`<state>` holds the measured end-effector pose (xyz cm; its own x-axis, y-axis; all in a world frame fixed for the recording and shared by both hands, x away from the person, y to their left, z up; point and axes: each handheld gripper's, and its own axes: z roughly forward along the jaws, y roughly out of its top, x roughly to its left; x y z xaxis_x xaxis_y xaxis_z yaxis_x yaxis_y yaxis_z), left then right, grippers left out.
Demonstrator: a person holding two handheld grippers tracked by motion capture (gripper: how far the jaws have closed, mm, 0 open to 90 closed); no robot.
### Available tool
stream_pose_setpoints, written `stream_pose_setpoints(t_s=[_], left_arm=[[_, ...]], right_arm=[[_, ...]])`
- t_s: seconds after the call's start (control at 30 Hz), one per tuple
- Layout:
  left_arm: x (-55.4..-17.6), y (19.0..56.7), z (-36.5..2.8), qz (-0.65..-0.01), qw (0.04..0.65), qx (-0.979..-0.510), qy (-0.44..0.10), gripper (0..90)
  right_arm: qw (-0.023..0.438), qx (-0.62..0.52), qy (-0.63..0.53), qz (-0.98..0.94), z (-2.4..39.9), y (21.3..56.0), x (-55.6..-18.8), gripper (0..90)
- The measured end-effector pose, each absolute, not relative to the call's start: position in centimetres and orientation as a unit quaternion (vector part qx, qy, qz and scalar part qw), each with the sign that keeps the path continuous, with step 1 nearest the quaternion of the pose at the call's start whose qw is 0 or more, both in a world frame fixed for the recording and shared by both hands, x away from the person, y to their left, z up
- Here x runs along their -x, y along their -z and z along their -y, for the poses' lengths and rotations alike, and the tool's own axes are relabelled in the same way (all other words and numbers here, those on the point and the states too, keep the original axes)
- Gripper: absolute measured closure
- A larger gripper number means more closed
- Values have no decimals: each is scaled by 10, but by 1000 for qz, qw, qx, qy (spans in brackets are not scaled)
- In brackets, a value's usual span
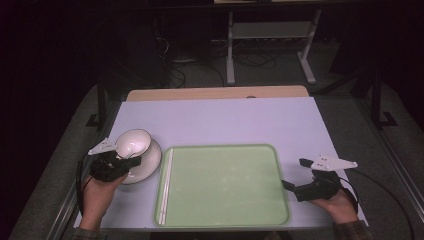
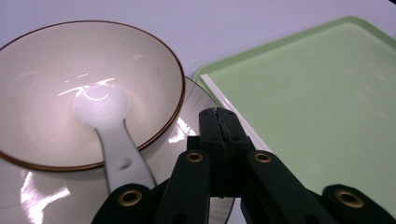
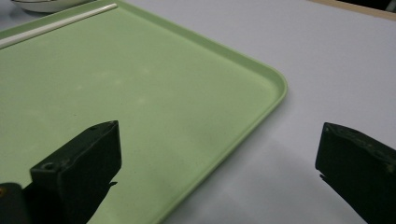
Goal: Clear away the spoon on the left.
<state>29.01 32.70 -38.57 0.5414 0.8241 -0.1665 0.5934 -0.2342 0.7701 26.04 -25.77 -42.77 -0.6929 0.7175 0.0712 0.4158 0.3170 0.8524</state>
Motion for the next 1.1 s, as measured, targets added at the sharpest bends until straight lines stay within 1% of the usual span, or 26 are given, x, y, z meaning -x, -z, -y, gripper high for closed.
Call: stream_pose_setpoints(t_s=[0.67,1.1], left_arm=[[-287,384,-363,-497,415,-744,-163,898],[-292,383,-382,-513,419,-727,-179,898]], right_arm=[[163,-356,-463,-795,257,428,-261,0],[163,-355,-463,-796,256,428,-261,0]])
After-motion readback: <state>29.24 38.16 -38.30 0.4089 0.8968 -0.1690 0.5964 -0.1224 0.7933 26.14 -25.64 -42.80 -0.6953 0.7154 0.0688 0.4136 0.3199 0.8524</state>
